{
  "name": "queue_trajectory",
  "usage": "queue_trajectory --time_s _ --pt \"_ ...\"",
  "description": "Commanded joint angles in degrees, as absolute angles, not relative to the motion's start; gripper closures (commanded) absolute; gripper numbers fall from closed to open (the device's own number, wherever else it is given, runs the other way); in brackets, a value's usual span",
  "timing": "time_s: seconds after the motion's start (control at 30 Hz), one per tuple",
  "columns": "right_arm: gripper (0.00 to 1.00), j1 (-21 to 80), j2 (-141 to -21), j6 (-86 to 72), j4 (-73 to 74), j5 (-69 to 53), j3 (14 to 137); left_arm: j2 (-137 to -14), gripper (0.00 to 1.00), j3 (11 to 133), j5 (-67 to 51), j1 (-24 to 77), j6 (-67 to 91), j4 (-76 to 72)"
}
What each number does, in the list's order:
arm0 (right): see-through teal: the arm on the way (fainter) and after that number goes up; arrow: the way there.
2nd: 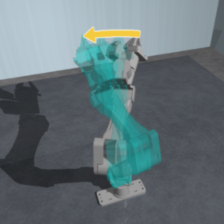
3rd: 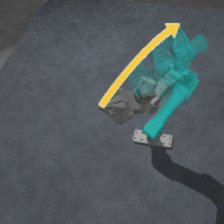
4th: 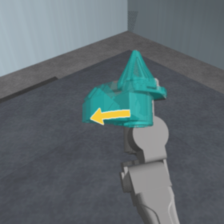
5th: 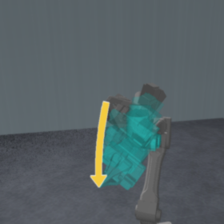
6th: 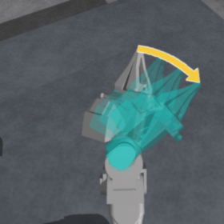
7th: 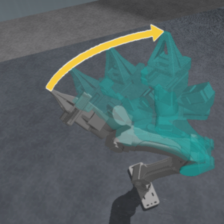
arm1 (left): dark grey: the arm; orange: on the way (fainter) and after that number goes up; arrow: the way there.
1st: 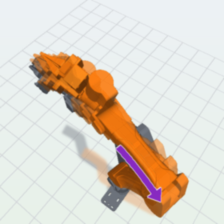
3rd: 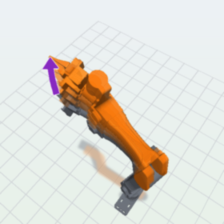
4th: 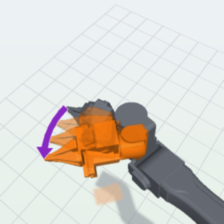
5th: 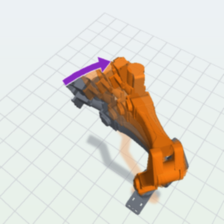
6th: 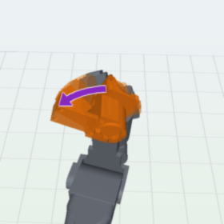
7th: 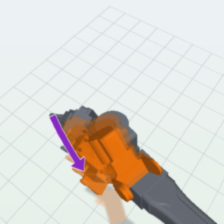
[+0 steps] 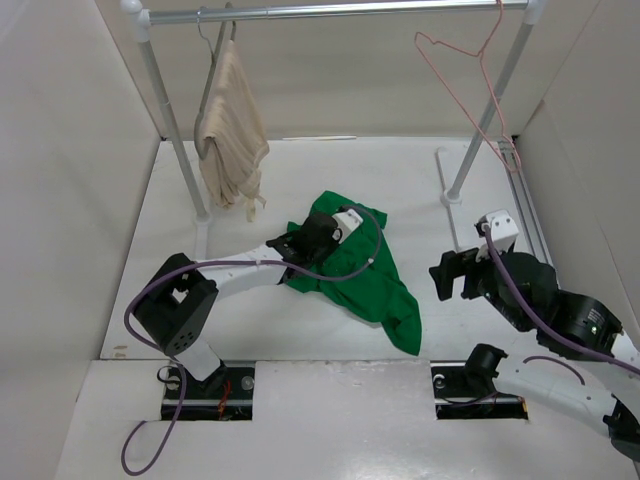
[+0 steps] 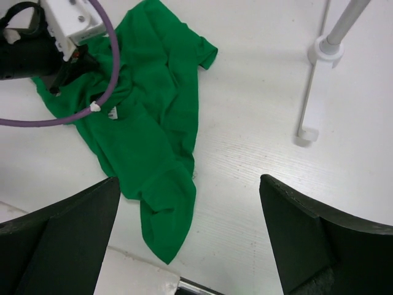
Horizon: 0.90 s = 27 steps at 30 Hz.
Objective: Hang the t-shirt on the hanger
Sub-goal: Grab a hanger with the right arm
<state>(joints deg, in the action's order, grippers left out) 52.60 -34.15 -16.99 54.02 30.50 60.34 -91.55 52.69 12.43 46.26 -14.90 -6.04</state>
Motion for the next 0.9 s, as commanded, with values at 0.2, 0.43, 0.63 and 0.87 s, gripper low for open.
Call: queue_trajectory --time_s 0.2,0.43,0.63,0.87 --pt "0.00 53.09 -36.83 -0.01 43.88 13.38 66.88 -88.95 0.29 58.80 -0.87 46.23 -23.72 -1.66" --pt "0.00 53.09 -41.04 5.79 38.67 16.34 78.74 -90.18 0.19 53.27 2.89 45.71 -39.36 -8.43" --pt "0.00 53.09 -47.00 11.33 38.75 18.81 87.70 -92.80 0.24 50.63 4.22 45.70 -46.93 -10.80" --pt "0.00 50.91 -54.65 11.18 44.64 23.54 95.17 -93.96 1.00 52.82 -2.10 44.56 -44.74 -6.95"
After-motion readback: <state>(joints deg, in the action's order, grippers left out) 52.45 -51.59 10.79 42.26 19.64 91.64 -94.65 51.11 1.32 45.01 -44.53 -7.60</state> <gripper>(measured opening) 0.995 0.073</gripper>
